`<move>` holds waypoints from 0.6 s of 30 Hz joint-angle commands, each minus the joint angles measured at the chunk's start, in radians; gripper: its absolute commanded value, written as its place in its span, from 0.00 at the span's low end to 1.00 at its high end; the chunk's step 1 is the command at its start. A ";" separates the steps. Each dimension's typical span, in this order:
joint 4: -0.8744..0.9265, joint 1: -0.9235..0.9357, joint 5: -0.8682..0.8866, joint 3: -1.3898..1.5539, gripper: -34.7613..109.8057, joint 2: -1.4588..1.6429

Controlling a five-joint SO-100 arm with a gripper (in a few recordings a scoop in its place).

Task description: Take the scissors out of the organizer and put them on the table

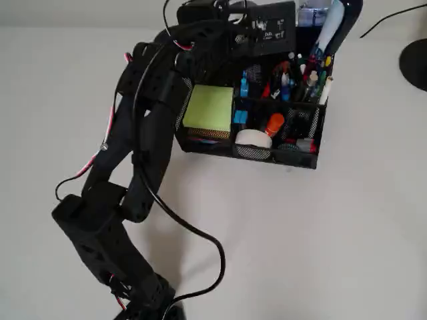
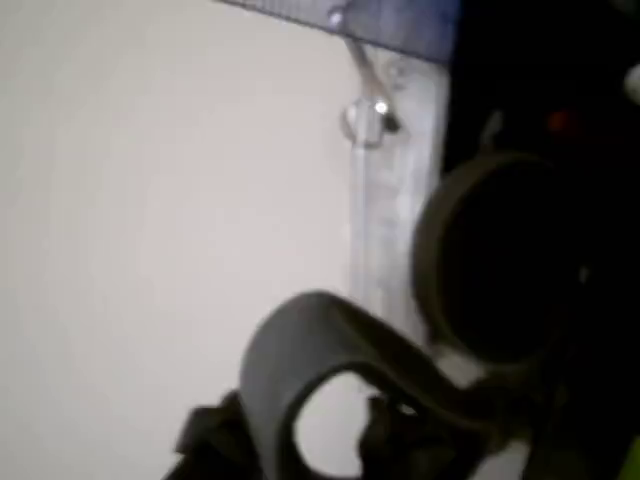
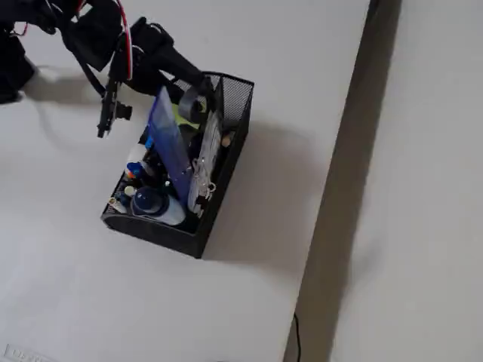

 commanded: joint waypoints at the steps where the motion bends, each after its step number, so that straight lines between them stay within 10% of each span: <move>1: -0.008 -0.003 0.003 -0.038 0.28 -0.005; 18: 0.006 -0.006 0.005 -0.038 0.24 0.035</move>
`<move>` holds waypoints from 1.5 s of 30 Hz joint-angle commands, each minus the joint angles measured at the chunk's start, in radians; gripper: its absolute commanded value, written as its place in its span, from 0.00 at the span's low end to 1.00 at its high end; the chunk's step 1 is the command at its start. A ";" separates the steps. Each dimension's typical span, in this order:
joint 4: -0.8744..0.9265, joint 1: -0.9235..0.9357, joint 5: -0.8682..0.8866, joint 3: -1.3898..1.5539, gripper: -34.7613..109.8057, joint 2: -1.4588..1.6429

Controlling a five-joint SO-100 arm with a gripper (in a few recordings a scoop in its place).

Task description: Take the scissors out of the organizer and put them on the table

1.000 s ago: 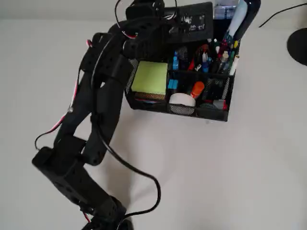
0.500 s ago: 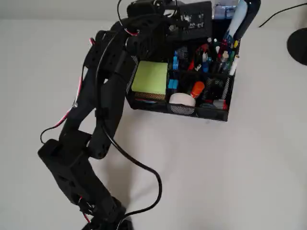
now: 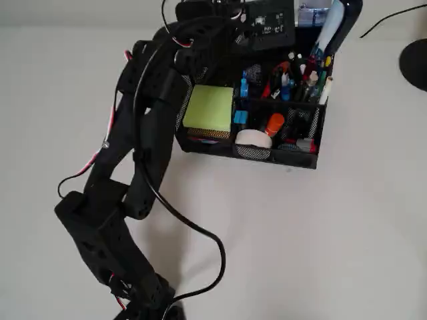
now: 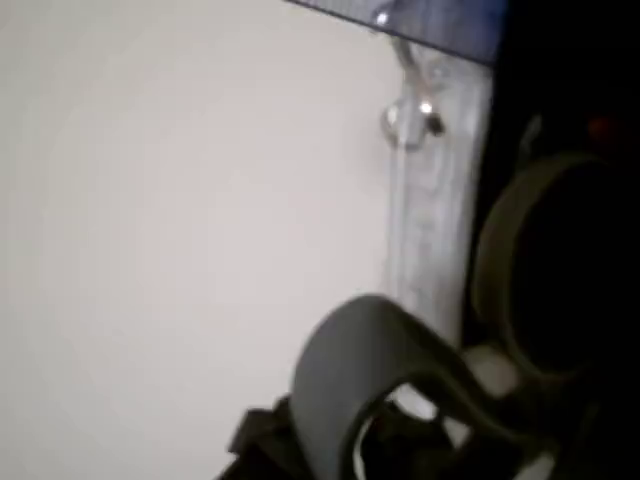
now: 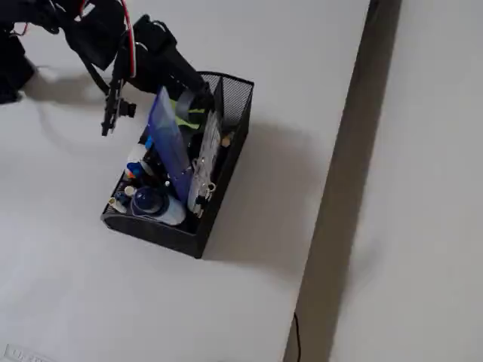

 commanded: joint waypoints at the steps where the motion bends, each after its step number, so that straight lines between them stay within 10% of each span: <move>1: 0.023 -0.008 0.017 -0.015 0.24 0.066; 45: 0.738 0.012 0.028 -0.002 0.24 0.991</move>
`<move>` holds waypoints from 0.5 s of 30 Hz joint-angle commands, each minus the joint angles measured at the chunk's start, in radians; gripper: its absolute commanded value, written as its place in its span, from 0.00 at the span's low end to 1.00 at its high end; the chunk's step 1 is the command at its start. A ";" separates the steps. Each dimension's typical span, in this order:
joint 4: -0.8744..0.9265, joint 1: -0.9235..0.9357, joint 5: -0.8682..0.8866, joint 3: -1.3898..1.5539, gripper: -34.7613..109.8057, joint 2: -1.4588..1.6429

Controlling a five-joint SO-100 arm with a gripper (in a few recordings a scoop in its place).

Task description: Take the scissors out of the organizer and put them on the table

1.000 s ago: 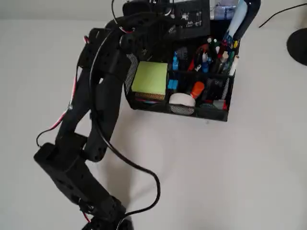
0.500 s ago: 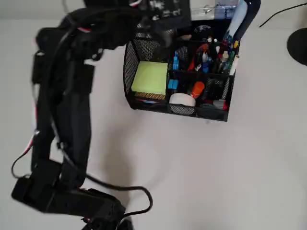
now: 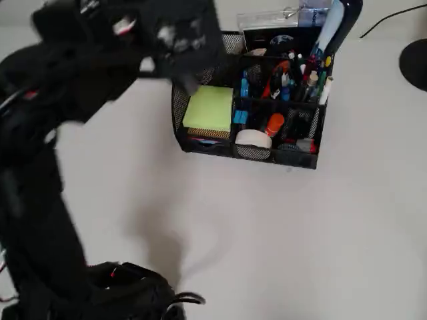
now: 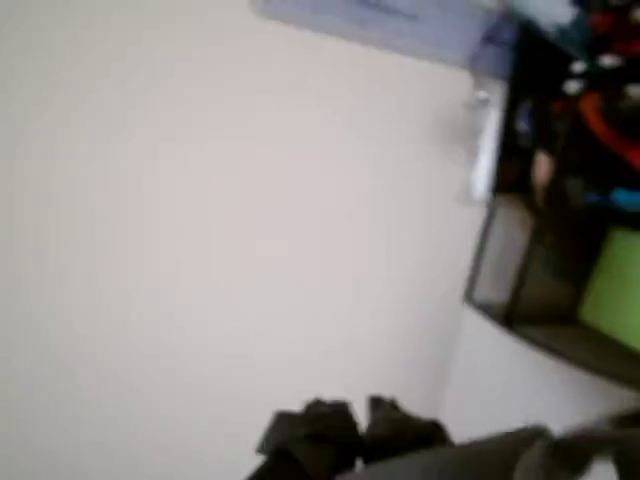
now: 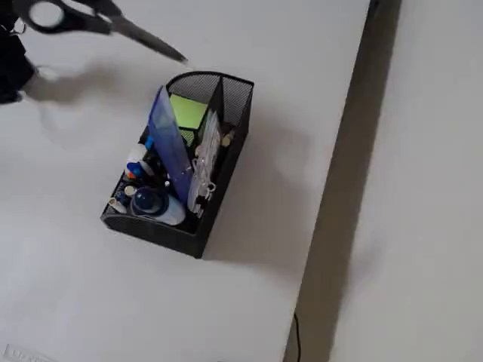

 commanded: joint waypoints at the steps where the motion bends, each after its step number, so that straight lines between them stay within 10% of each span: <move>1: 0.107 0.029 0.023 -0.009 0.24 0.173; 15: 0.383 0.037 0.029 0.241 0.24 0.540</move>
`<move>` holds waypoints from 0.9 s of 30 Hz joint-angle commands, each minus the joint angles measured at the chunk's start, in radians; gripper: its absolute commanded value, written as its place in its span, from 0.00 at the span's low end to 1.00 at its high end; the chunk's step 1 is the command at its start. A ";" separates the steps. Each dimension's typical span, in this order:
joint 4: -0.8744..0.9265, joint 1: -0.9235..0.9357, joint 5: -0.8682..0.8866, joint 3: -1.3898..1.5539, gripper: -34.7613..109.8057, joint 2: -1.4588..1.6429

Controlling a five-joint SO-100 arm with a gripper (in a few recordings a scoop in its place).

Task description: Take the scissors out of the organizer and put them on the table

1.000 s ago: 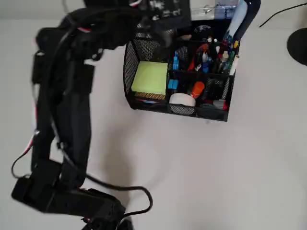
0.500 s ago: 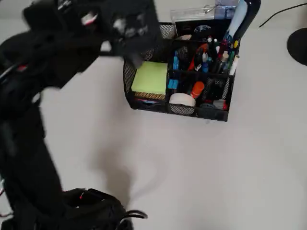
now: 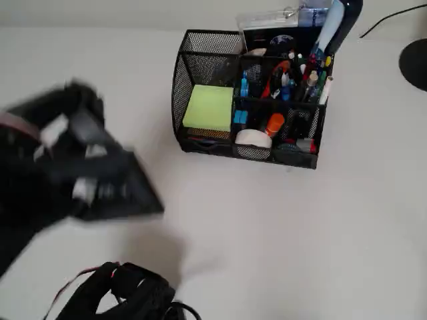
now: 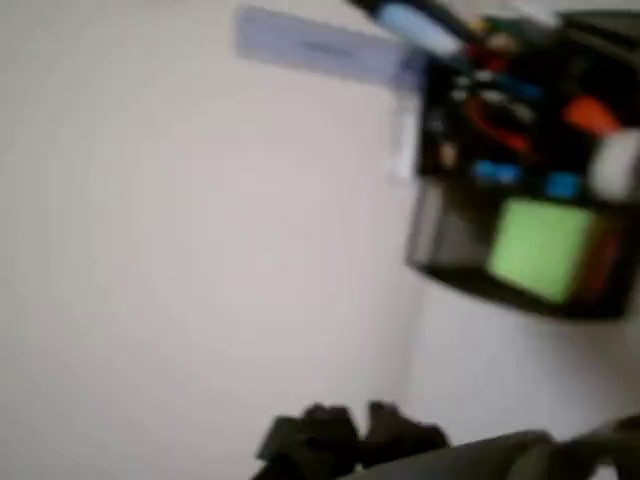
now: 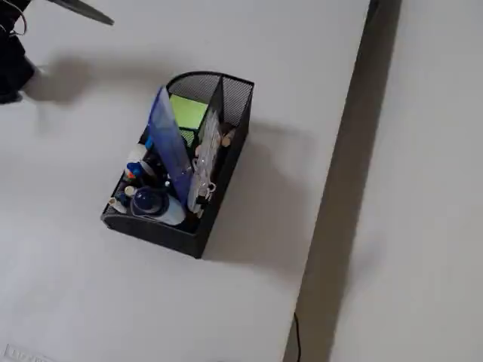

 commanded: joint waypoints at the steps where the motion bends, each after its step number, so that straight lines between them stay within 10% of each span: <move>1: 0.017 0.014 0.008 0.167 0.24 0.135; 27: -0.540 0.199 -0.054 1.164 0.24 0.453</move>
